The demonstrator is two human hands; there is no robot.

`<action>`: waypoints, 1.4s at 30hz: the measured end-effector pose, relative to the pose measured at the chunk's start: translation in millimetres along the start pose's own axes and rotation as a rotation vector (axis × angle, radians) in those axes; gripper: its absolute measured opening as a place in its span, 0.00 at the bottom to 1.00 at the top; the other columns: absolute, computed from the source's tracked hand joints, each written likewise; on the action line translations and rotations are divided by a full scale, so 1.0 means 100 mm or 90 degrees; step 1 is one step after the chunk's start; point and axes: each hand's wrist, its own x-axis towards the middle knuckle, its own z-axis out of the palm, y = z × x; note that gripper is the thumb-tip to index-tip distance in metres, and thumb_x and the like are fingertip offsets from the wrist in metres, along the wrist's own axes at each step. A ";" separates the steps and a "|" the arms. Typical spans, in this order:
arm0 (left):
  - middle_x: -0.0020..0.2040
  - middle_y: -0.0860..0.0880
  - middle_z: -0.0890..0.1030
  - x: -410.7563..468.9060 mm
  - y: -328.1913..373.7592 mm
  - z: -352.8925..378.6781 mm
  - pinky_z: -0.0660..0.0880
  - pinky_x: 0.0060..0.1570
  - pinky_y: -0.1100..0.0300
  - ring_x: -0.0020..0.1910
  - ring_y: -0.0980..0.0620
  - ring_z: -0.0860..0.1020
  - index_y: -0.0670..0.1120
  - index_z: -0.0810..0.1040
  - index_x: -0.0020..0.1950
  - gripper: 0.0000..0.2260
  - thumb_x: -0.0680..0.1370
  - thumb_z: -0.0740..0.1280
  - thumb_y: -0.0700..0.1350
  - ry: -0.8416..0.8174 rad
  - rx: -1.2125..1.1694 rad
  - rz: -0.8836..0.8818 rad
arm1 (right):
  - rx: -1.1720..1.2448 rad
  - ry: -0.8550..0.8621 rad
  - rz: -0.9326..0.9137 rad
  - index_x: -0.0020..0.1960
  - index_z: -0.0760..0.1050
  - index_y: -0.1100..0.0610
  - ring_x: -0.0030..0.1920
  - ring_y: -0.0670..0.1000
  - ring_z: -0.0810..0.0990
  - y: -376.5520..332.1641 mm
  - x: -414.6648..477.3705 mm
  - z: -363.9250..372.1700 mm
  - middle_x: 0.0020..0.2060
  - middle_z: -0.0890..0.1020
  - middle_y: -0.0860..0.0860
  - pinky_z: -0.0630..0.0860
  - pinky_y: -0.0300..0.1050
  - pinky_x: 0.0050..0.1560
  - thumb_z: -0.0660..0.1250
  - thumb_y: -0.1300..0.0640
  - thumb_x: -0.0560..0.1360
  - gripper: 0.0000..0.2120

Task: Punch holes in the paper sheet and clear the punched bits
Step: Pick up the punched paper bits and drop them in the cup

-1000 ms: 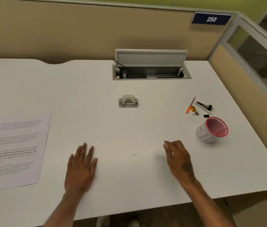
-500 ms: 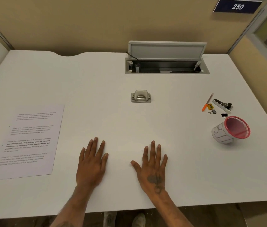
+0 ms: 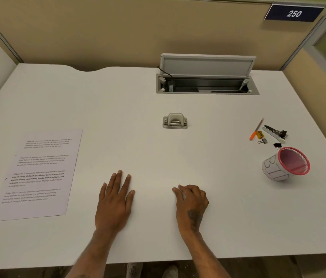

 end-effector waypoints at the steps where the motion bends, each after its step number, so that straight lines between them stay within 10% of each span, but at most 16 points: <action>1: 0.81 0.54 0.48 0.00 0.00 0.00 0.46 0.78 0.52 0.79 0.57 0.43 0.56 0.51 0.80 0.27 0.81 0.43 0.60 0.000 -0.001 0.000 | 0.005 0.006 0.008 0.46 0.85 0.53 0.45 0.51 0.77 -0.01 0.00 0.02 0.40 0.81 0.46 0.72 0.48 0.51 0.76 0.53 0.70 0.06; 17: 0.81 0.55 0.47 0.00 0.00 0.00 0.46 0.78 0.52 0.79 0.57 0.43 0.56 0.49 0.80 0.27 0.81 0.43 0.60 -0.012 0.010 -0.001 | -0.250 -0.080 -0.050 0.35 0.76 0.57 0.34 0.55 0.76 -0.29 0.07 -0.07 0.31 0.76 0.53 0.73 0.50 0.33 0.74 0.60 0.70 0.09; 21: 0.81 0.55 0.47 0.00 0.00 0.00 0.45 0.78 0.52 0.79 0.57 0.43 0.57 0.49 0.79 0.27 0.81 0.42 0.60 -0.014 0.008 -0.007 | -0.223 -0.138 -0.043 0.47 0.77 0.57 0.47 0.55 0.76 -0.20 0.14 -0.10 0.44 0.78 0.52 0.73 0.49 0.45 0.63 0.57 0.79 0.06; 29: 0.81 0.55 0.50 0.00 0.04 -0.02 0.47 0.78 0.51 0.79 0.57 0.46 0.55 0.54 0.79 0.28 0.80 0.43 0.60 -0.006 -0.017 -0.011 | 0.798 -0.251 0.474 0.41 0.73 0.60 0.36 0.49 0.73 -0.04 0.41 -0.91 0.33 0.76 0.51 0.74 0.43 0.43 0.59 0.59 0.82 0.13; 33: 0.81 0.54 0.52 0.01 0.04 -0.01 0.49 0.77 0.50 0.79 0.55 0.49 0.55 0.57 0.79 0.30 0.78 0.42 0.62 -0.003 -0.030 -0.012 | 0.992 -0.143 0.461 0.40 0.72 0.61 0.34 0.49 0.73 0.27 0.85 -1.57 0.32 0.76 0.52 0.78 0.40 0.37 0.59 0.60 0.82 0.12; 38: 0.80 0.53 0.55 0.02 0.07 -0.02 0.51 0.76 0.48 0.79 0.52 0.54 0.54 0.59 0.78 0.32 0.76 0.43 0.63 0.006 -0.051 -0.031 | 0.405 0.104 0.257 0.39 0.78 0.56 0.40 0.52 0.76 0.86 1.59 -2.47 0.37 0.79 0.52 0.75 0.39 0.37 0.63 0.63 0.76 0.10; 42: 0.79 0.50 0.59 0.01 0.09 -0.05 0.53 0.75 0.47 0.78 0.50 0.58 0.53 0.62 0.77 0.33 0.75 0.43 0.63 0.011 -0.045 -0.036 | 0.036 0.056 0.170 0.44 0.83 0.57 0.48 0.56 0.81 1.14 1.94 -2.64 0.45 0.85 0.55 0.75 0.45 0.47 0.64 0.61 0.75 0.08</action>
